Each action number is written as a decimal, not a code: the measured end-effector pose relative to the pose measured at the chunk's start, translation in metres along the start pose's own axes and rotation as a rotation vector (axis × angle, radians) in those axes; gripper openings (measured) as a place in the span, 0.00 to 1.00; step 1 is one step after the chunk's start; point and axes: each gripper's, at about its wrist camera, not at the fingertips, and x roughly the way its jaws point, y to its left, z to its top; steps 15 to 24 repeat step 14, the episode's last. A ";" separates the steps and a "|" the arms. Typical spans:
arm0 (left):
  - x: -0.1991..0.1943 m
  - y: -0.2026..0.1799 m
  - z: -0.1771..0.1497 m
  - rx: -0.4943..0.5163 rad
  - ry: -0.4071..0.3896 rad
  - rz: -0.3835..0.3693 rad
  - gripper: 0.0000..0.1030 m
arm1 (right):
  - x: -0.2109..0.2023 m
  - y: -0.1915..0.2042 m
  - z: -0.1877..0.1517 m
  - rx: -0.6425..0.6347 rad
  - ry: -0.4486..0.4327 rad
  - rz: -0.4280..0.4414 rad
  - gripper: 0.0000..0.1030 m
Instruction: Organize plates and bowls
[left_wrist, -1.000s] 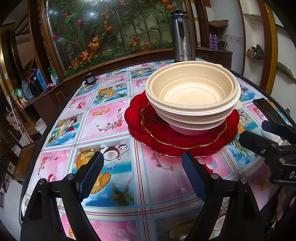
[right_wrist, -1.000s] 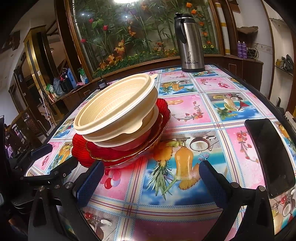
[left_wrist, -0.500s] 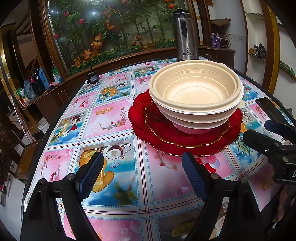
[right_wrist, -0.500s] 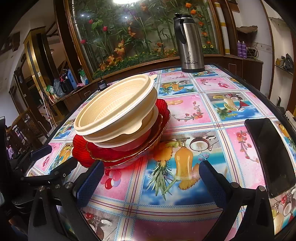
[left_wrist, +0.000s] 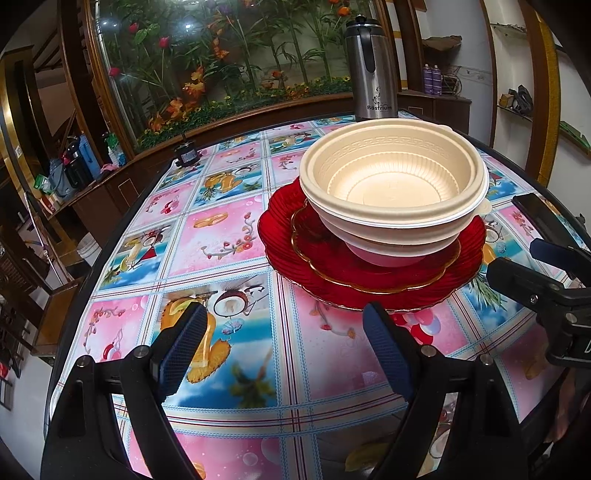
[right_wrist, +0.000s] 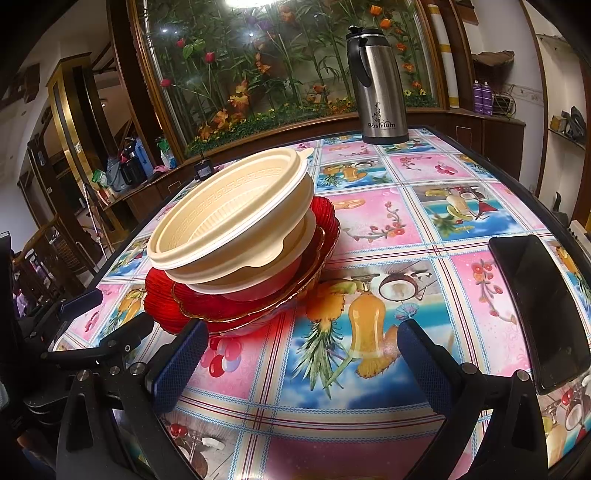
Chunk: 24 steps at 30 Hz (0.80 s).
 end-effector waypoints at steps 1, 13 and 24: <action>0.000 0.001 0.000 -0.001 0.000 0.002 0.84 | 0.000 0.000 0.000 0.000 0.000 0.000 1.00; -0.004 0.010 0.000 -0.032 0.008 -0.028 0.84 | 0.001 0.000 -0.001 -0.001 -0.003 -0.002 1.00; -0.003 0.011 0.000 -0.033 0.014 -0.044 0.84 | 0.001 -0.001 0.000 0.000 -0.004 -0.002 1.00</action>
